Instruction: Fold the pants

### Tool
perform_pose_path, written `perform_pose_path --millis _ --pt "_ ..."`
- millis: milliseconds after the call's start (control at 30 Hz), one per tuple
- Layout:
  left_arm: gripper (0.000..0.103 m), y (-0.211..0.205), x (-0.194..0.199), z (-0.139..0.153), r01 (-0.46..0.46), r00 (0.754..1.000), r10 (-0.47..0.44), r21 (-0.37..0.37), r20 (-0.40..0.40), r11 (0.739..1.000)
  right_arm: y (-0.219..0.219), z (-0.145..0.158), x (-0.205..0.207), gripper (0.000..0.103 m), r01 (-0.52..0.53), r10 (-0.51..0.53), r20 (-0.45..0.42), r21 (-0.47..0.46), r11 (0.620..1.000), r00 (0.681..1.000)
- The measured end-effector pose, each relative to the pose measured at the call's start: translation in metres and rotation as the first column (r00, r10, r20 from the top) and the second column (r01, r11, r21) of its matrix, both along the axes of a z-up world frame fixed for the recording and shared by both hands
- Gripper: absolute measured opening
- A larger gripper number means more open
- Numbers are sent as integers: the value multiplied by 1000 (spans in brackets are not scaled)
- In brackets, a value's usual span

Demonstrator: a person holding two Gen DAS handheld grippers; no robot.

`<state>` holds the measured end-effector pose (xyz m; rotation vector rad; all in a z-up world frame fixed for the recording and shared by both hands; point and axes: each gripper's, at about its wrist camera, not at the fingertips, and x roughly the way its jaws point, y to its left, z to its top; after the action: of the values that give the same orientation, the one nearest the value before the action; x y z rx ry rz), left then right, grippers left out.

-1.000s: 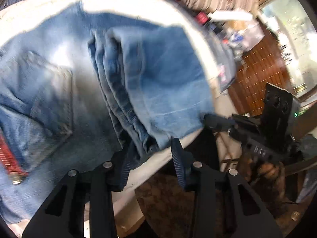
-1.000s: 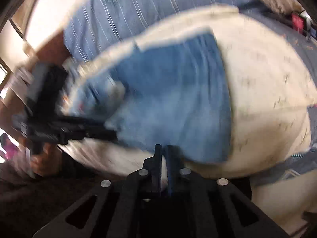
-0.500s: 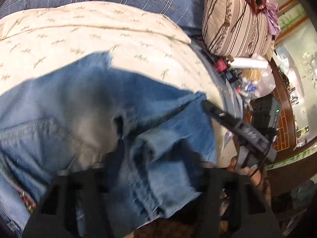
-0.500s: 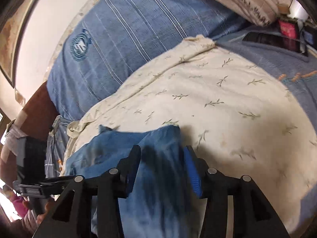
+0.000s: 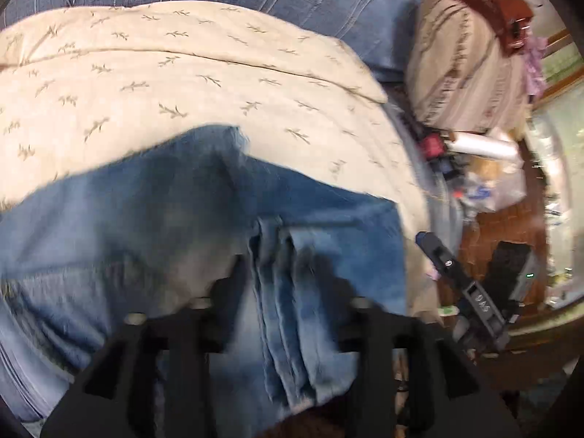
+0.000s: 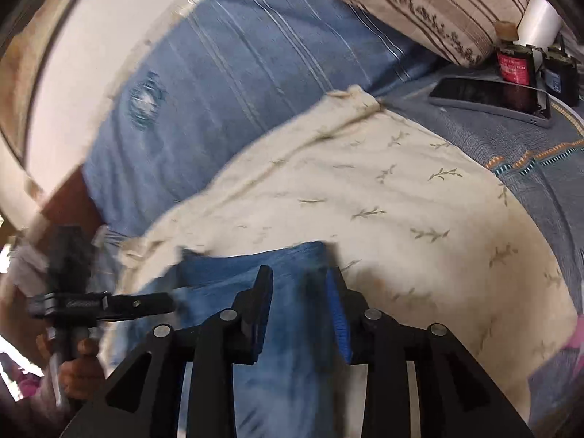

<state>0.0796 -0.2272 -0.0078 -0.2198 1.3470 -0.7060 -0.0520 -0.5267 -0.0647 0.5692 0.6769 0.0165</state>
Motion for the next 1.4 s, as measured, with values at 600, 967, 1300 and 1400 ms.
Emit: perform_pose_path --millis 600,967,1300,1400 --pt "43 -35 4 -18 48 998 -43 143 -38 989 187 -26 -18 12 -504 456 -218 -424 752 863" --pt "33 -10 -5 -12 32 999 -32 145 -6 989 158 -19 -42 28 -509 483 -164 -215 834 860" --pt "52 -33 -21 -15 76 997 -79 134 17 988 37 1 31 59 -89 72 -85 -213 973 994" --pt "19 -52 -12 -8 72 992 -91 204 82 976 34 -1 46 12 -100 75 -109 -242 965 991"
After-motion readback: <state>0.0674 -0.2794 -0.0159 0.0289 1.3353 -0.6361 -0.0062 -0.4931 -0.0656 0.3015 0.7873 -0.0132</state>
